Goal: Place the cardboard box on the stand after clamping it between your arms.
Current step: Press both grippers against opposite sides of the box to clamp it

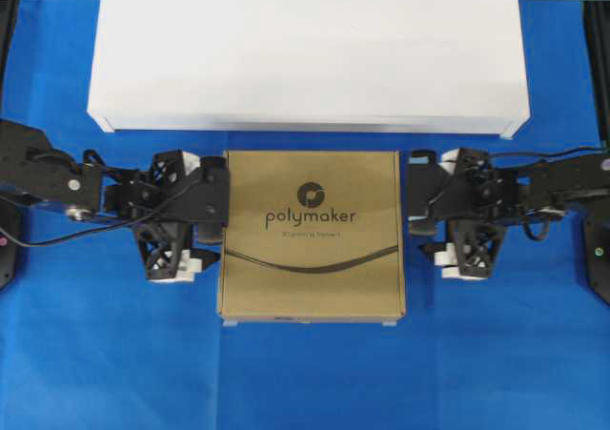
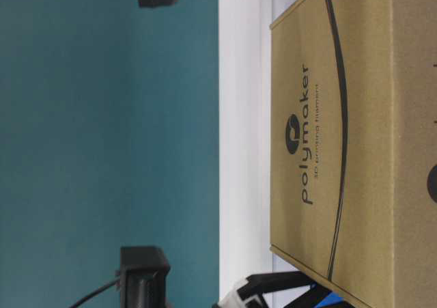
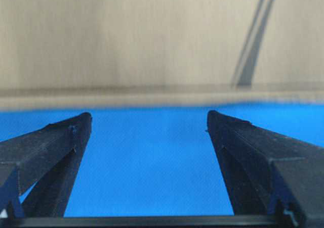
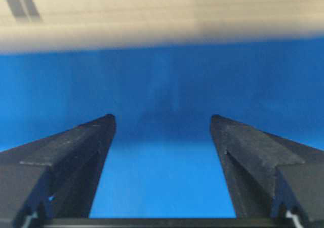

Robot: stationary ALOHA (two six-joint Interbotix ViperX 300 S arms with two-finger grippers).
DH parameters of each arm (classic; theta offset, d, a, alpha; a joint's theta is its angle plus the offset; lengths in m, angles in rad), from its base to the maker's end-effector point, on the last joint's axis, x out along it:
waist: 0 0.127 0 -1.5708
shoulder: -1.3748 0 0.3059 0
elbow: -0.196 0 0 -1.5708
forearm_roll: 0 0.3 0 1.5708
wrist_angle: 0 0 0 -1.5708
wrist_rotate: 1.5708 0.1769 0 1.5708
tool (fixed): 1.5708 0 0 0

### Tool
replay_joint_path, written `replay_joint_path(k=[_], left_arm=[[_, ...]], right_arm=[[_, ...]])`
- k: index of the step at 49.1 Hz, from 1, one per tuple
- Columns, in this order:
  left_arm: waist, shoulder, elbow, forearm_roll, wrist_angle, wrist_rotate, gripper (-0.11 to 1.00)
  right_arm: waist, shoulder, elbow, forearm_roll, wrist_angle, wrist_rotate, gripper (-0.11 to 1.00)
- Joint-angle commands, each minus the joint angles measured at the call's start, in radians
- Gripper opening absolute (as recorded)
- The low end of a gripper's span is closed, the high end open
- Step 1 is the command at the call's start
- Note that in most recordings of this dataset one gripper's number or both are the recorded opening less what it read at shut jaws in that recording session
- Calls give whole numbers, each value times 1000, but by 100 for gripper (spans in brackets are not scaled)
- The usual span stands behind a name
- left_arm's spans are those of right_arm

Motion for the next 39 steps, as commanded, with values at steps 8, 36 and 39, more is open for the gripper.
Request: replay_joint_path(k=[8,36,39], left_arm=[[-3,23,-37,3,-11,5,89],[-3,-2,-133,2,104,-6,89],[-3,-23,-156,2,153,-3,89]], right_arm=[[15,69,-97,3,-28,-8,99],[15,55,-204,14,52,-2,99],[15,34,-225,15,106,-2,99]])
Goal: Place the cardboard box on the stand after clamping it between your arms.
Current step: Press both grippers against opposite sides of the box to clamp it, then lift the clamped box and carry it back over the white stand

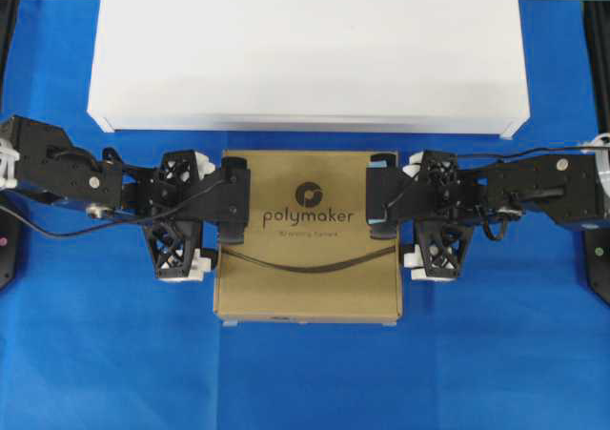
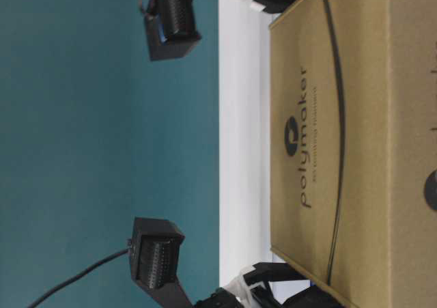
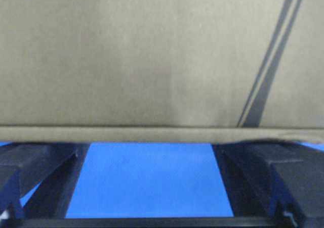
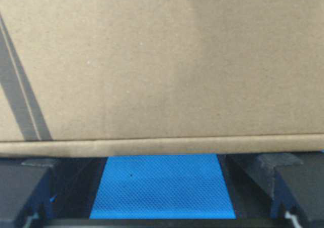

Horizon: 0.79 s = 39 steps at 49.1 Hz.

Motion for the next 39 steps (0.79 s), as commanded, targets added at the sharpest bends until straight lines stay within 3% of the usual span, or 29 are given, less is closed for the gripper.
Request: replay_joint_path(k=[1,27,39], left_arm=[[-3,-52,-78,2,48,-2,89],[31,-219,-296,2,466,11,88],[48,-216,-327,3,488,11,88]], right_arm=[[5,-61,-84,9,44,2,99],[-20,-218,-316,15,437,-8,99],[-52,-210,-333,15,451,-23,99]])
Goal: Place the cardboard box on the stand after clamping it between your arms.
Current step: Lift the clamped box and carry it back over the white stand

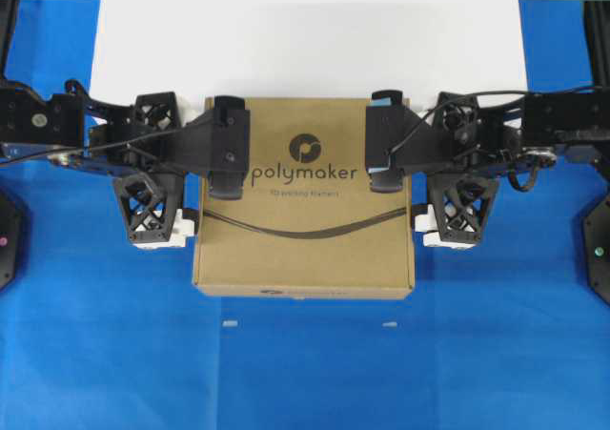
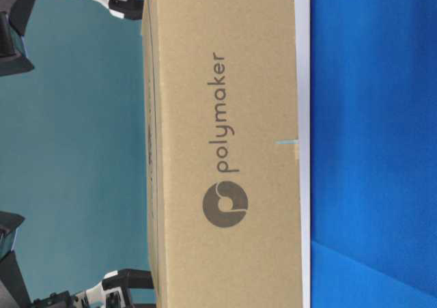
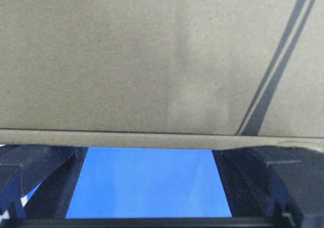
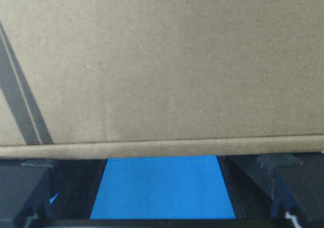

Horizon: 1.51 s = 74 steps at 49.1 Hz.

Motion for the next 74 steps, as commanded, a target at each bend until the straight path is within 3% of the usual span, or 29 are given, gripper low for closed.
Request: replay_joint_path(k=[1,37,48,58,74], left_arm=[[6,-8,-86,-5,-29,-14,88],[25,3,-140,-3,26,-12,88],[100,9,-147,-3,26,-9,88],[120,43,-175,-5,29,104,87],[196,114,-233,-5,31,221,87]], right_arm=[[-9,-9,-81,11,-28,6,99],[-20,-14,-92,11,-12,3,99],[-71,-6,-101,6,-28,-12,99],[-110,11,-127,9,-28,-89,99],[-212,60,-183,15,-12,-227,99]])
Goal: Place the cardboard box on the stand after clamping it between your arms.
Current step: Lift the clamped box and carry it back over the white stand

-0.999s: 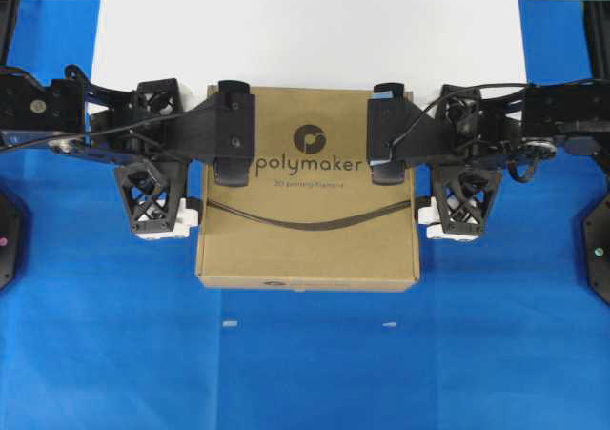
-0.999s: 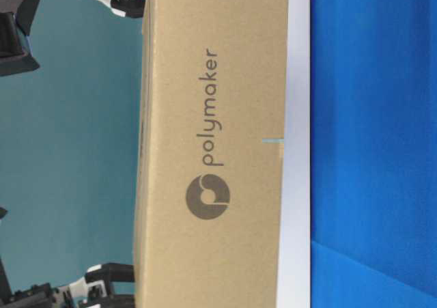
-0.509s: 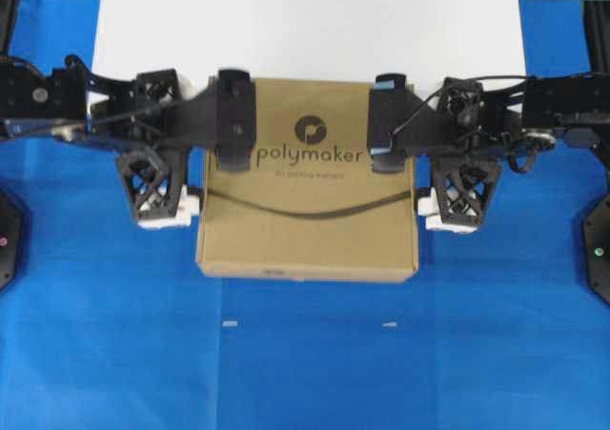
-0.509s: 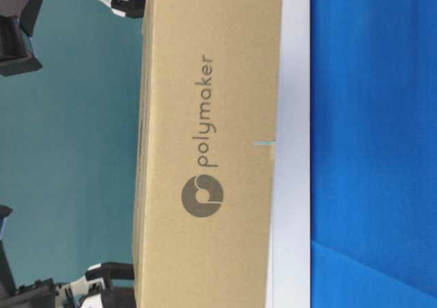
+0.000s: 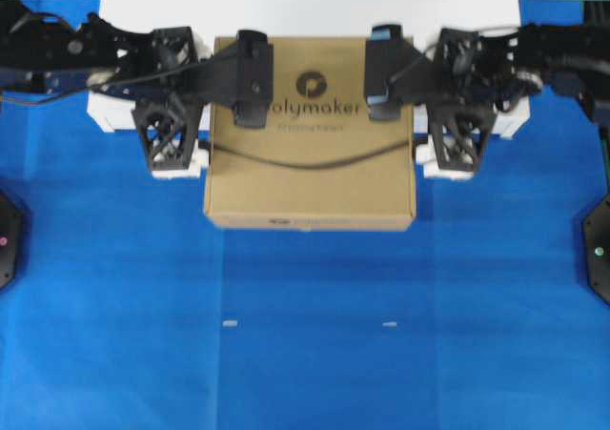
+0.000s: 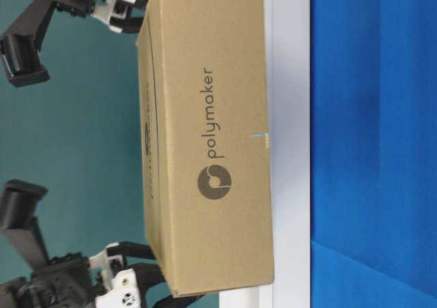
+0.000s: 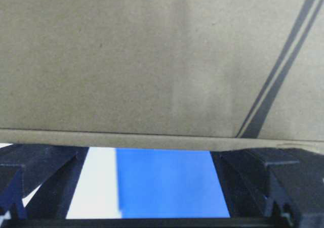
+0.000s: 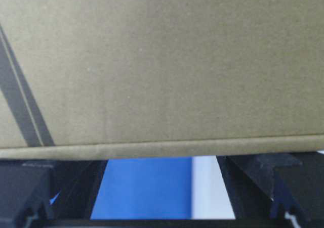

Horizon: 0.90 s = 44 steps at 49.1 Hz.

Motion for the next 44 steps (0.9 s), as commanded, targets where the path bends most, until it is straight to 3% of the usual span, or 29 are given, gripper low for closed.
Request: replay_joint_path(k=[1,15,26,44], left_arm=[[8,6,-112,-9,-40,8,87],[66,51,-190,-11,-26,54,87],[120,100,-249,-11,-20,143,87],[216,173,-293,-9,-5,192,87]], right_arm=[[-6,11,-120,20,-31,-14,99],[-81,81,-187,78,-5,-135,99],[-143,124,-239,118,3,-216,99],[-218,207,-337,212,31,-327,99]])
